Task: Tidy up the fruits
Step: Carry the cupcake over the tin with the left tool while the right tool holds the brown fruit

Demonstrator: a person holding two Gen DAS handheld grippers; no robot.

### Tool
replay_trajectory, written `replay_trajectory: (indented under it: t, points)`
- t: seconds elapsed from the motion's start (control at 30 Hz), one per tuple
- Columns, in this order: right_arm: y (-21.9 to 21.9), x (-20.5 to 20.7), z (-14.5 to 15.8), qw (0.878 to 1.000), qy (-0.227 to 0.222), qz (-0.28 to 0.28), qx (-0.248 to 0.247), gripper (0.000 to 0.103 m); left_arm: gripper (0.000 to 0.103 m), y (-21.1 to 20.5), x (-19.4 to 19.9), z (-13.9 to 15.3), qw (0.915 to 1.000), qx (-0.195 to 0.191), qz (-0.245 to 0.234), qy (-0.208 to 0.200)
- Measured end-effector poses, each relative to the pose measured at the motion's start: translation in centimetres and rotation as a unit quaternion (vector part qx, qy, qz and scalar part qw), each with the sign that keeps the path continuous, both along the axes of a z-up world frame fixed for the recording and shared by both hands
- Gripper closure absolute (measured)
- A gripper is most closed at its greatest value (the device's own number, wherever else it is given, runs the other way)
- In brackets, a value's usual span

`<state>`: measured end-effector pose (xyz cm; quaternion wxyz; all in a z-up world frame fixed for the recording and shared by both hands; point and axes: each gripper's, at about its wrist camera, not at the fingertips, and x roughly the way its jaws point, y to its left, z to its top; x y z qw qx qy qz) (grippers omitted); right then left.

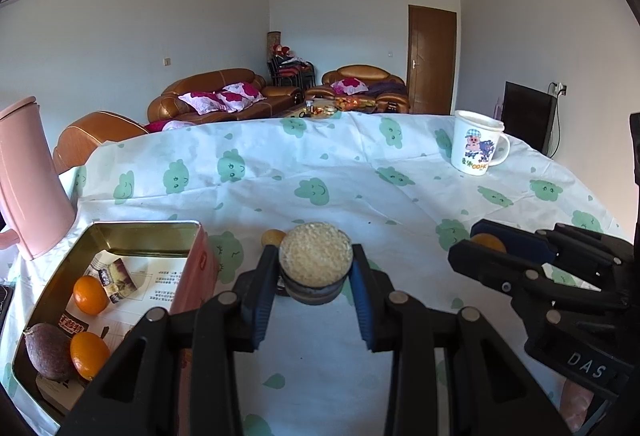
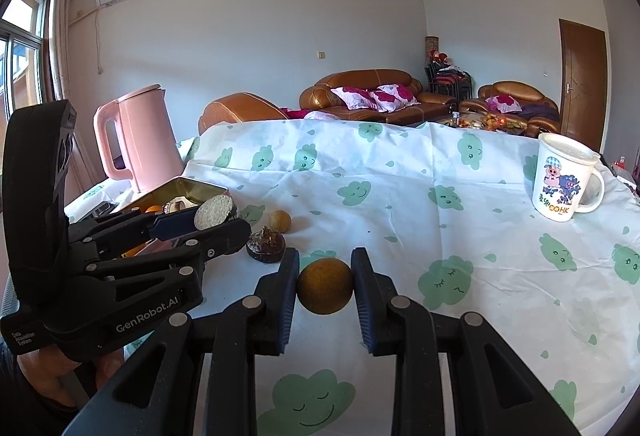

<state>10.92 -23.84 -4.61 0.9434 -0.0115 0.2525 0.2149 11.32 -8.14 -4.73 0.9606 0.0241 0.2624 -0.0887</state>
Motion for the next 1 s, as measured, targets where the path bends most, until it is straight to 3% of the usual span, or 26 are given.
replay_trajectory:
  t: [0.37,0.5,0.7,1.0]
  points:
    - [0.4,-0.9,0.3,1.000,-0.027,0.003,-0.009,0.074,0.066,-0.1,-1.6,0.8,0.9987,0.011,0.019,-0.047]
    - [1.4,-1.1,0.3,0.999,-0.031,0.011,-0.030,0.074,0.066,0.1,-1.9,1.1,0.9987,0.013,0.018,-0.045]
    - [3.5,-0.8,0.9,0.999,-0.028,0.035,-0.027,0.074,0.066,2.5,-2.7,2.7,0.9978,0.004,0.035,-0.056]
    - [7.5,-0.5,2.5,0.996,-0.031,0.083,-0.022,0.074,0.066,7.6,-2.7,2.9,0.9953,-0.001,0.088,-0.040]
